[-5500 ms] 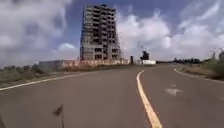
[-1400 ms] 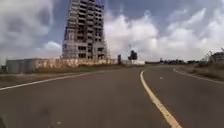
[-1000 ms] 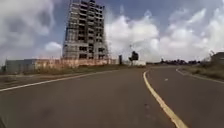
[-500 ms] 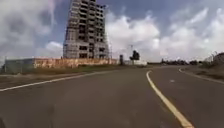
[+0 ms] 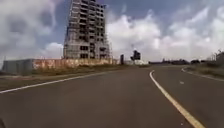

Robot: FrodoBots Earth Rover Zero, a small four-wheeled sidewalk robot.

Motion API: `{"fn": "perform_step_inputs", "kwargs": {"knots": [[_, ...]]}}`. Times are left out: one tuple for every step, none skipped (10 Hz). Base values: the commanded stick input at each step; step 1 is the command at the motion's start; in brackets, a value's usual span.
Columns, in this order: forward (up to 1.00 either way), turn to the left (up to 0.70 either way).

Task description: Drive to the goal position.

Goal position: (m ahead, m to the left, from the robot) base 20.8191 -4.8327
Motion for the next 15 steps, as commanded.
{"fn": "perform_step_inputs", "kwargs": {"knots": [[1.00,-0.19],[1.00,0.00],[1.00,0.00],[1.00,0.00],[1.00,0.00],[1.00,0.00],[1.00,0.00],[1.00,0.00],[1.00,0.00],[1.00,0.00],[1.00,0.00],[1.00,0.00],[1.00,0.00],[1.00,0.00],[1.00,0.00]]}}
